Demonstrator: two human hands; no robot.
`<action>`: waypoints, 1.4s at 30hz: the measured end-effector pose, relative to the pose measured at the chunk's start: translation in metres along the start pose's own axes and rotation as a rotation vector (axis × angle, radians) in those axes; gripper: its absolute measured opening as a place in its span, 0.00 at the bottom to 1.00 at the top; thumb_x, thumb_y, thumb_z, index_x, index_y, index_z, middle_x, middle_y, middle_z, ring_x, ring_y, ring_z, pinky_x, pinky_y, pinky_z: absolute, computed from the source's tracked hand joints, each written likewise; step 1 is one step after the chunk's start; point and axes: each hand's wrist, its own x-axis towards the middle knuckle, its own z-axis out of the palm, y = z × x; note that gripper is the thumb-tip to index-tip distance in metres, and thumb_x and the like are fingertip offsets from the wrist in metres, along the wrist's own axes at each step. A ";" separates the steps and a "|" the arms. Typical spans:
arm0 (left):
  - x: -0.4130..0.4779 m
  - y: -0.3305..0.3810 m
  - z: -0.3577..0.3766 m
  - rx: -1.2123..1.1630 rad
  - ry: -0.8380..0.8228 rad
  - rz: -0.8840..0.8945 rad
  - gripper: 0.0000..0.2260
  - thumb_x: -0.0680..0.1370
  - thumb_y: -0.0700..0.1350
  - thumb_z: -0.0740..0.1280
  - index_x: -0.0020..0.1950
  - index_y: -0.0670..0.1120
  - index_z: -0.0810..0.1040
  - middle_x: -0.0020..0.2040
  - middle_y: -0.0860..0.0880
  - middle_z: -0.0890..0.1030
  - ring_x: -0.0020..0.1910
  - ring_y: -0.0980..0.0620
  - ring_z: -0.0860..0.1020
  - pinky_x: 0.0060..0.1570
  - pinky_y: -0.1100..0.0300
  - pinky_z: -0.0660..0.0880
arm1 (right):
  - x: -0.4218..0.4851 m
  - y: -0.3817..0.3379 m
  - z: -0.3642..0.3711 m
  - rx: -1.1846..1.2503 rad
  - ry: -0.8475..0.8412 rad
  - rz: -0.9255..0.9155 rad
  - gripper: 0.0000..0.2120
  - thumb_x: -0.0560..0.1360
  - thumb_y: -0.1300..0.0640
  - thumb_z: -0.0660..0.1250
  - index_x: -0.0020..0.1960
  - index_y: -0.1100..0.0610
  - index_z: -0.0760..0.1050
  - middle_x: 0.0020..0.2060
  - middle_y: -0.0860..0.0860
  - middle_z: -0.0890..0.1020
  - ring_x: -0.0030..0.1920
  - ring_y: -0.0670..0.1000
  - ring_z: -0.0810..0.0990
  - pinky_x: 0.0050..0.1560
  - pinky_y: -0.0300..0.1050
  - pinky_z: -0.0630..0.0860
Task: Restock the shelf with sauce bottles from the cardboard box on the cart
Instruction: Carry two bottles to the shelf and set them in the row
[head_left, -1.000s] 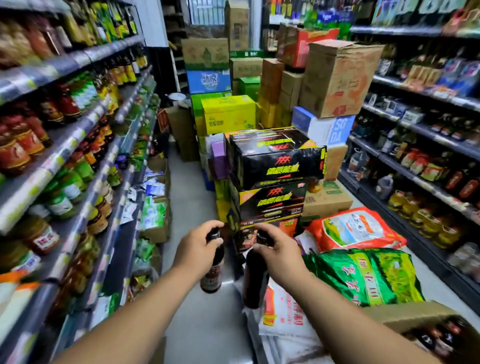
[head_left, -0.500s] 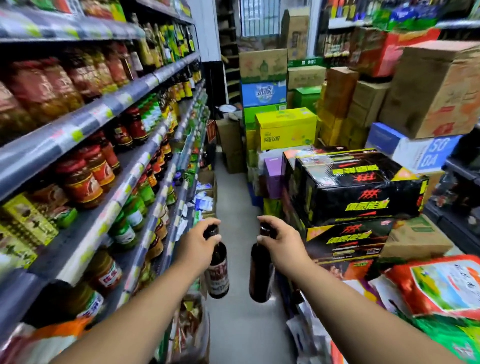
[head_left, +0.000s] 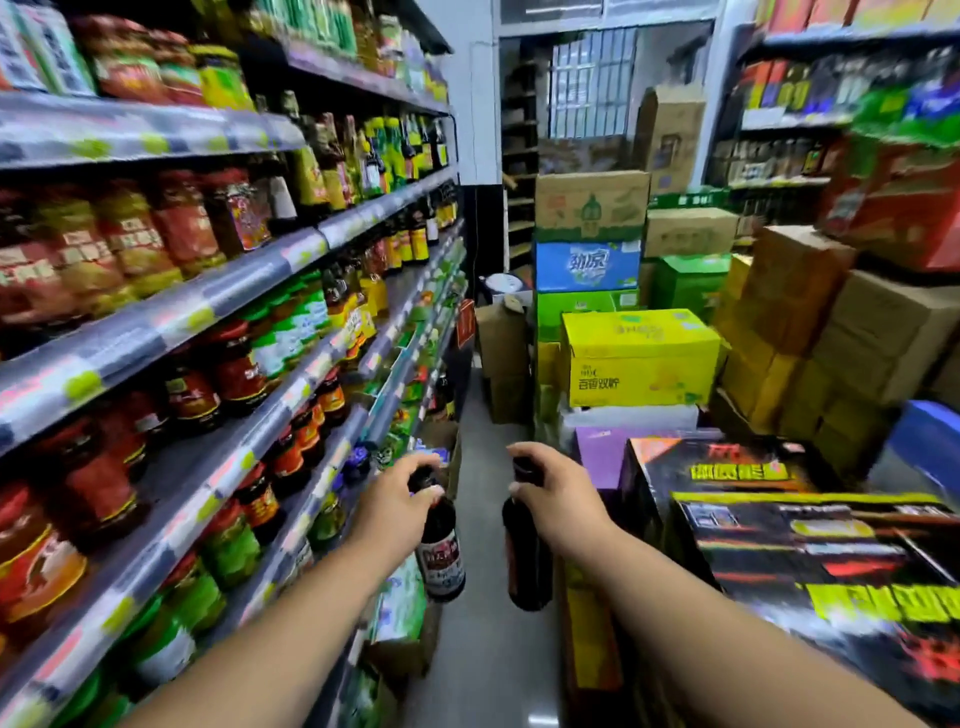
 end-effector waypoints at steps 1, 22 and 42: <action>0.024 0.004 0.003 -0.011 0.021 0.006 0.15 0.73 0.44 0.70 0.46 0.66 0.74 0.53 0.52 0.81 0.51 0.50 0.79 0.54 0.54 0.76 | 0.026 -0.002 -0.004 -0.015 -0.004 -0.014 0.19 0.73 0.59 0.71 0.60 0.44 0.77 0.55 0.46 0.82 0.56 0.48 0.80 0.59 0.44 0.75; 0.554 -0.007 0.084 -0.053 0.024 0.154 0.15 0.74 0.37 0.68 0.53 0.56 0.78 0.52 0.51 0.81 0.51 0.49 0.79 0.53 0.55 0.76 | 0.523 0.037 0.006 -0.079 0.132 -0.026 0.20 0.72 0.57 0.73 0.61 0.43 0.77 0.55 0.45 0.81 0.55 0.47 0.79 0.56 0.43 0.76; 0.931 -0.023 0.078 0.085 0.314 0.157 0.14 0.78 0.42 0.65 0.54 0.62 0.75 0.54 0.55 0.78 0.52 0.52 0.76 0.49 0.56 0.73 | 0.977 0.022 0.073 -0.041 -0.119 -0.349 0.21 0.72 0.57 0.73 0.62 0.44 0.77 0.54 0.42 0.83 0.56 0.45 0.81 0.58 0.49 0.78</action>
